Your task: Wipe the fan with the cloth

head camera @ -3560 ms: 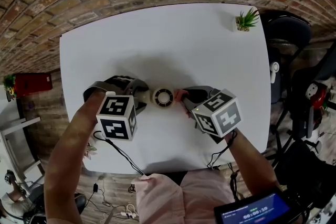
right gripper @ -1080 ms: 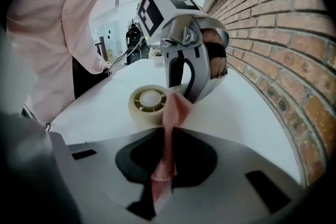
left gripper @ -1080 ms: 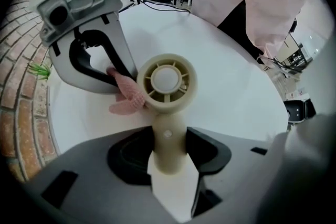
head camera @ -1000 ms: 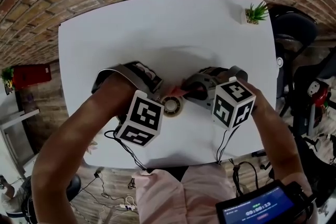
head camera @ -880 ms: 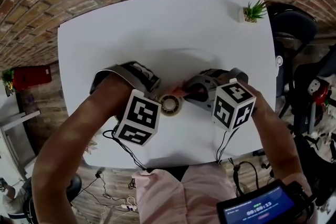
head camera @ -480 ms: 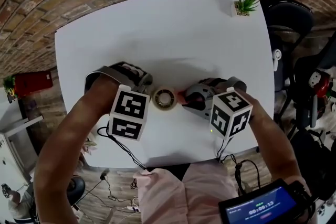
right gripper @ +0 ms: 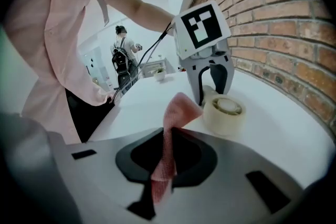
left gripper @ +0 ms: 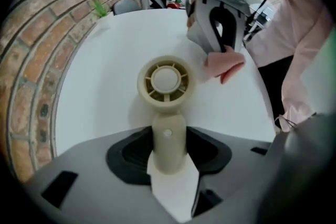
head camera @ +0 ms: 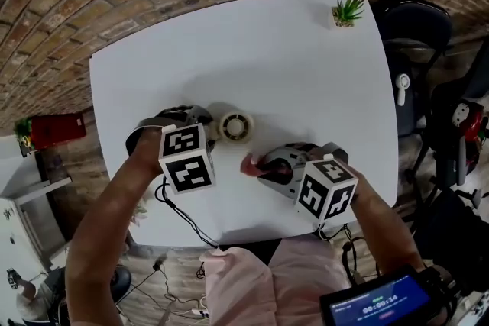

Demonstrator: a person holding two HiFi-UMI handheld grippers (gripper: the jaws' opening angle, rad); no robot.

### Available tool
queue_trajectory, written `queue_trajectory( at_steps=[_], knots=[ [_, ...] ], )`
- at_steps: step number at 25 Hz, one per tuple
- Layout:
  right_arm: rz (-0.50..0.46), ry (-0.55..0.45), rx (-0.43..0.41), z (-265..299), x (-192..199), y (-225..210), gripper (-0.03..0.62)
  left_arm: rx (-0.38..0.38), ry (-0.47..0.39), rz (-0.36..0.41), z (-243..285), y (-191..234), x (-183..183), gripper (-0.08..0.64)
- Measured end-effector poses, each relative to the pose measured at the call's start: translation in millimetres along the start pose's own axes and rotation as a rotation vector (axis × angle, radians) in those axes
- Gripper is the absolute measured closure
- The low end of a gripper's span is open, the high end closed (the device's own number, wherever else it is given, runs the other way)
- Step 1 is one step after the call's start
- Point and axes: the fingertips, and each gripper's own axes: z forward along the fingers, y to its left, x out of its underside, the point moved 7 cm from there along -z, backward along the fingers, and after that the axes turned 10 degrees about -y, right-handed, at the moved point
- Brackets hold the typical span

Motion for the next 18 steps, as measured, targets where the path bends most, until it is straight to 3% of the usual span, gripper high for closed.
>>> queue_trajectory(
  at_steps=[2, 3, 4, 6, 8, 12, 18],
  knots=[
    [0.022, -0.02, 0.03, -10, -2, 4, 0.56, -0.017, -0.041, -0.12, -2, -1, 6, 0.349],
    [0.031, -0.03, 0.048, -16, -3, 6, 0.56, -0.01, -0.072, -0.195, -4, -3, 9, 0.261],
    [0.042, -0.042, 0.067, -22, -5, 8, 0.56, -0.002, -0.106, -0.272, -6, -5, 13, 0.218],
    [0.064, -0.064, 0.105, -36, -7, 12, 0.558, -0.009, -0.16, -0.397, -13, -11, 21, 0.218],
    [0.078, -0.073, 0.136, -48, -6, 17, 0.558, -0.021, -0.178, -0.471, -15, -17, 31, 0.218],
    [0.099, -0.081, 0.176, -65, -1, 31, 0.558, 0.017, -0.208, -0.542, -11, -38, 31, 0.218],
    [0.12, -0.082, 0.207, -85, 7, 51, 0.558, 0.063, -0.325, -0.555, 3, -76, -20, 0.219]
  ],
)
